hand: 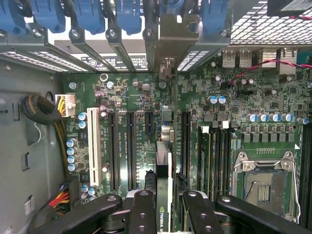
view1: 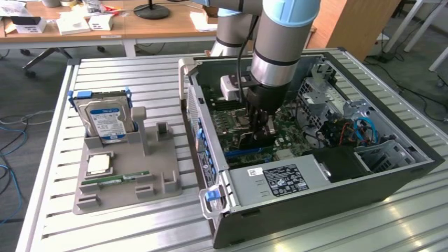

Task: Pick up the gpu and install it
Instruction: 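Insert the gpu into the slot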

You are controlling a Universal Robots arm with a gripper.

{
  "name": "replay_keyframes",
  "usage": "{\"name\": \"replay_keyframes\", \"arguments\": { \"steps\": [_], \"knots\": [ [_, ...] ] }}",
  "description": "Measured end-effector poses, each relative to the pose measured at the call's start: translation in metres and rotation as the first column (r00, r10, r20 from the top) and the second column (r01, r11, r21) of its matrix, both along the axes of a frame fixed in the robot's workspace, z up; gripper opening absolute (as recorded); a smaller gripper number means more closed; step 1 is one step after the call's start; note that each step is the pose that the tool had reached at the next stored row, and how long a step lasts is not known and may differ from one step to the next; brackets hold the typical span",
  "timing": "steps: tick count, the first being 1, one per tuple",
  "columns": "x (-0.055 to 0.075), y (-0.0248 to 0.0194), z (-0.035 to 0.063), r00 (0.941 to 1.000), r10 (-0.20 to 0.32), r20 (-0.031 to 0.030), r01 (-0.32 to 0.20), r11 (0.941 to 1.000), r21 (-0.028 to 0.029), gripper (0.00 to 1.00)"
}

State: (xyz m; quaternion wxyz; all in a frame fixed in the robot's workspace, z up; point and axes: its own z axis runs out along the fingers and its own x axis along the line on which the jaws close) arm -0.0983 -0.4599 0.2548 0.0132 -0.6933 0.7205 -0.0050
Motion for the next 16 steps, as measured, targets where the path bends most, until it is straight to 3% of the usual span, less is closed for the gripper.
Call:
{"name": "replay_keyframes", "arguments": {
  "steps": [7, 16],
  "knots": [
    [0.0005, 0.0, 0.0, 1.0, 0.0, -0.0057, 0.0, 1.0, 0.0012, 0.26],
    [0.0009, -0.0001, -0.0009, 1.0, 0.0, -0.0063, 0.0, 1.0, 0.0024, 0.26]
  ]
}}
